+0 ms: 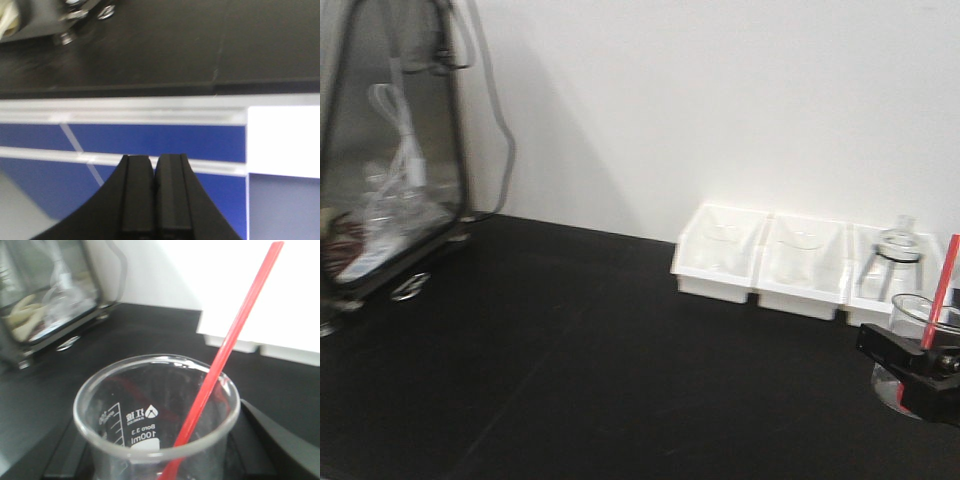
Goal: Grab beaker from right and move to left
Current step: 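Drive the base to the counter with white bins, holding the beaker, then lower the held beaker onto the counter in front of the bins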
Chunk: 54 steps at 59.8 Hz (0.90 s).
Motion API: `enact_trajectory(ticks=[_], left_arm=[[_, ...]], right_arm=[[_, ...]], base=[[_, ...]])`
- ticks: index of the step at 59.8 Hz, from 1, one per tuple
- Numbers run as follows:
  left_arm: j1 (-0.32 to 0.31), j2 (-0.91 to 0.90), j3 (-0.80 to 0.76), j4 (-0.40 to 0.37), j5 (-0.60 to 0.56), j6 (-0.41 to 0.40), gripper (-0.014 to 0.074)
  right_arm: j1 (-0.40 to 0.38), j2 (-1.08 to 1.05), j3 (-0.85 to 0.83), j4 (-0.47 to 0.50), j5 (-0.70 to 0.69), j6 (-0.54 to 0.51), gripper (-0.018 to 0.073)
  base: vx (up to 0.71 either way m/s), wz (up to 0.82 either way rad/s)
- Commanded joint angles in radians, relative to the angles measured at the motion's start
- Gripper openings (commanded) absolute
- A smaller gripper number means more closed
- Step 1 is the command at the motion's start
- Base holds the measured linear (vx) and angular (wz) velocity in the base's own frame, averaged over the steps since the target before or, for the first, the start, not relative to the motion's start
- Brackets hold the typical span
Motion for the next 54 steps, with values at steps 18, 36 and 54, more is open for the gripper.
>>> enact_trajectory(ticks=[18, 36, 54], left_arm=[[-0.006, -0.006, 0.019, 0.000, -0.077, -0.001, -0.0006], [-0.006, -0.006, 0.019, 0.000, -0.077, -0.001, -0.0006], [-0.006, -0.006, 0.019, 0.000, -0.077, -0.001, -0.0006]], right_arm=[[-0.003, -0.012, -0.031, -0.030, 0.017, -0.004, -0.0001], [-0.003, -0.012, -0.031, -0.030, 0.017, -0.004, -0.0001], [-0.003, -0.012, -0.031, -0.030, 0.017, -0.004, -0.0001]], base=[[0.20, -0.61], [0.12, -0.48], [0.05, -0.18]])
